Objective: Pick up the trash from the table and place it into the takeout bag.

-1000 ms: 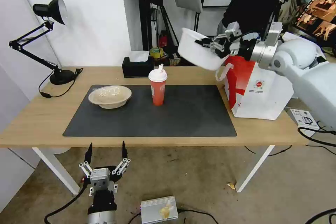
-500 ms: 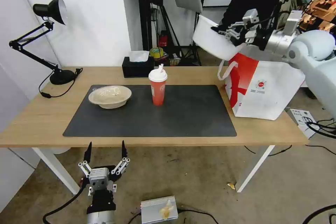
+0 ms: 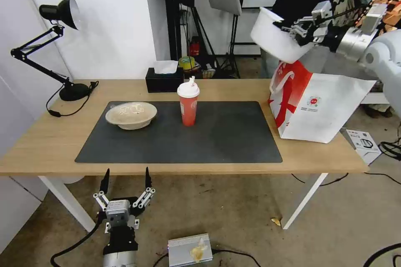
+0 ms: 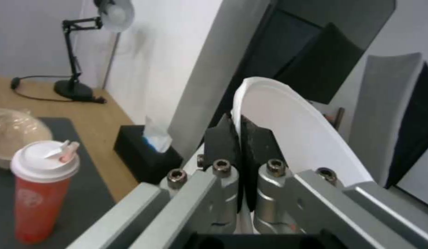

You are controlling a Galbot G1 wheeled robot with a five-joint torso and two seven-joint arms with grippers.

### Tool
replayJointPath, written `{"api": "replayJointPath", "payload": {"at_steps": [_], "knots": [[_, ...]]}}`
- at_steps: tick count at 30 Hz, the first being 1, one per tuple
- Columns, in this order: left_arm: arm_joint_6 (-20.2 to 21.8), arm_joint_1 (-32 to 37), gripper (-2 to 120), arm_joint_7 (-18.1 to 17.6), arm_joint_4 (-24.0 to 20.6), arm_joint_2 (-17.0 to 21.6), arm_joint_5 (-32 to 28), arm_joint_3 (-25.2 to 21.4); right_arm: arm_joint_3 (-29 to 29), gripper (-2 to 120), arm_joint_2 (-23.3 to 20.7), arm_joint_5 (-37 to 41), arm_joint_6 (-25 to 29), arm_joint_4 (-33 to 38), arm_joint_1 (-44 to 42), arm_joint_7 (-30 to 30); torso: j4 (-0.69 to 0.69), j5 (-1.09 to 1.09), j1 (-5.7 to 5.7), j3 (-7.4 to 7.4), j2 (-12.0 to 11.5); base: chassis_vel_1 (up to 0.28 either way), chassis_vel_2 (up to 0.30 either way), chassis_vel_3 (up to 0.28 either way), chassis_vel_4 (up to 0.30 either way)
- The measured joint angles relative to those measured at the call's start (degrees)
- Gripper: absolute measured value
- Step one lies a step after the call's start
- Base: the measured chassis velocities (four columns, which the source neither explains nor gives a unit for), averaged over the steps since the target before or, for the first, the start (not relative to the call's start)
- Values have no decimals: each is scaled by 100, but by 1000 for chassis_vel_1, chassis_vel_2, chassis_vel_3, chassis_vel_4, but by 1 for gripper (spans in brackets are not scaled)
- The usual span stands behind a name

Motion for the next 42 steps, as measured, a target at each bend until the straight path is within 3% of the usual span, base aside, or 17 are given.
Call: {"api": "replayJointPath", "payload": {"at_steps": [20,42], "knots": [[2,-28,100,9,119,-118,79,165,-11,0,30,164,-1,-185,339,58,1,-1,0,0,1,0,0,0,0],[-2,-3,100,8,117,-67,98,157,790,0,-219,93,6,46,-883,124,0,-1,0,0,1,0,0,0,0]]}}
